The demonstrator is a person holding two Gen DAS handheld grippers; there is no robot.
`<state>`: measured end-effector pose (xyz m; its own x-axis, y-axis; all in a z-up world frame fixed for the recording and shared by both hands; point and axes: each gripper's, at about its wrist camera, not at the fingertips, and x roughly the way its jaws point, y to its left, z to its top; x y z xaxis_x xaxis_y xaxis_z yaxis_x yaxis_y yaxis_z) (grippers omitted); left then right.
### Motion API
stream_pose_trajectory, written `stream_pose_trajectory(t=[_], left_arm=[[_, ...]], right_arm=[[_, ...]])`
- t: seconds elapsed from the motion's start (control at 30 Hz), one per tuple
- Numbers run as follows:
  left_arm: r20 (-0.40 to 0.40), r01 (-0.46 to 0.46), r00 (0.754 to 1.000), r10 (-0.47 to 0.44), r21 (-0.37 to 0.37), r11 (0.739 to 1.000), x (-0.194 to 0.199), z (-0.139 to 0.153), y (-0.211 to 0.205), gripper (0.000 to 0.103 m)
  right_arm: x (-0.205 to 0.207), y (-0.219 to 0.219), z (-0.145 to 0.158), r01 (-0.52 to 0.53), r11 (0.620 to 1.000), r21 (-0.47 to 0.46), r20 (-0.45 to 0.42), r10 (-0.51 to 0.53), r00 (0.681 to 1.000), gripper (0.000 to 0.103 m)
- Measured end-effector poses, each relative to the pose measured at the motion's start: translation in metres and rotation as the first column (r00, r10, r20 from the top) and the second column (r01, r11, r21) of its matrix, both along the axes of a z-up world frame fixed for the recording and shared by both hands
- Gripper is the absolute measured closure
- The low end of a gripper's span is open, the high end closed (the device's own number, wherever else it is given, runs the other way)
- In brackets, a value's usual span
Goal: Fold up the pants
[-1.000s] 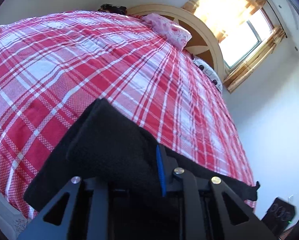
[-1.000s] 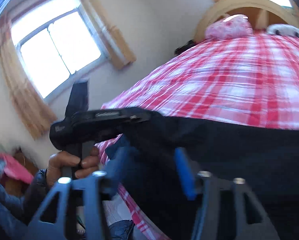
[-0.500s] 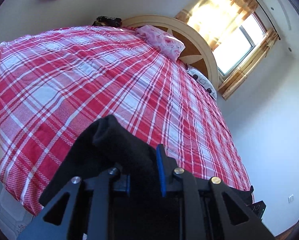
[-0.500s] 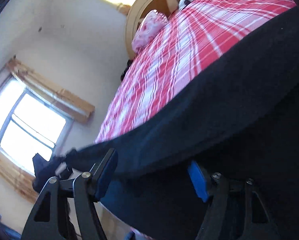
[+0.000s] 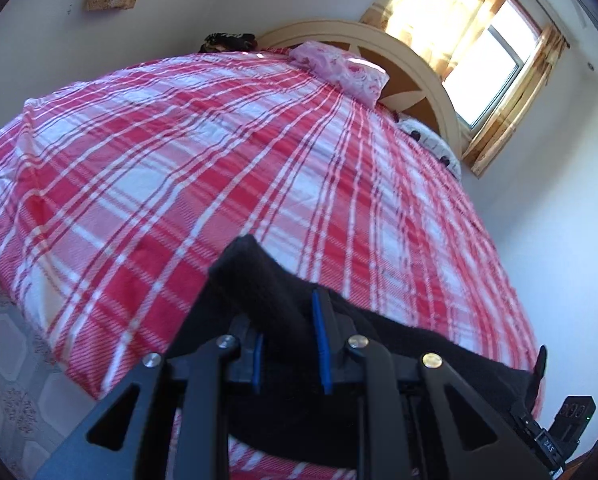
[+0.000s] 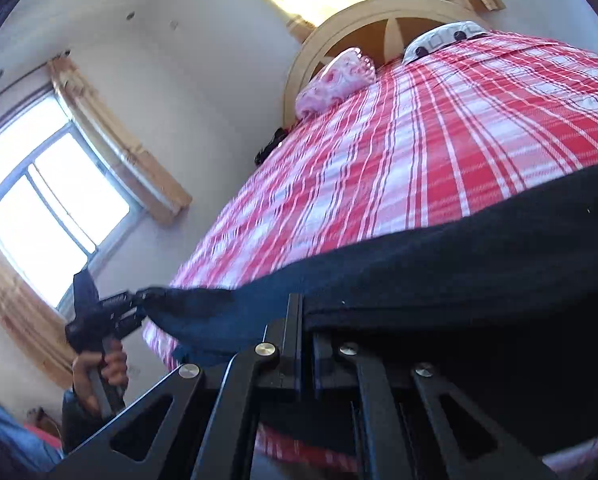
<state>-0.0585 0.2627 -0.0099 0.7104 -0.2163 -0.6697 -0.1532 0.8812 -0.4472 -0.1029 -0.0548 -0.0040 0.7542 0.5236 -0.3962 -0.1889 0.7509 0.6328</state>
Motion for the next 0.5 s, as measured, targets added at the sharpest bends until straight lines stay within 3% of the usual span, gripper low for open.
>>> stream_pose_trajectory(t=[0.23,0.3,0.4,0.5], left_arm=[[-0.118,-0.018,0.992,0.035,0.142,0.990,-0.013,-0.043,-0.002,0.081],[-0.146,-0.021,0.988,0.044,0.153,0.988,-0.013,-0.053,-0.001,0.077],[-0.131,-0.012,0.991,0.040,0.209,0.978,-0.015,-0.054,-0.006,0.075],[-0.143,-0.016,0.988,0.056,0.266,0.964,-0.020,-0.044,-0.005,0.060]], right_arm=[[-0.023,0.022,-0.062,-0.069,0.996,-0.055,-0.169,0.059,0.984,0.099],[-0.023,0.027,-0.073,-0.082,0.994,-0.067,-0.203,0.067,0.977,0.099],[-0.015,0.019,-0.085,-0.085,0.996,-0.013,-0.228,0.080,0.970,0.099],[-0.009,0.015,-0.086,-0.096,0.995,0.004,-0.245,0.094,0.965,0.096]])
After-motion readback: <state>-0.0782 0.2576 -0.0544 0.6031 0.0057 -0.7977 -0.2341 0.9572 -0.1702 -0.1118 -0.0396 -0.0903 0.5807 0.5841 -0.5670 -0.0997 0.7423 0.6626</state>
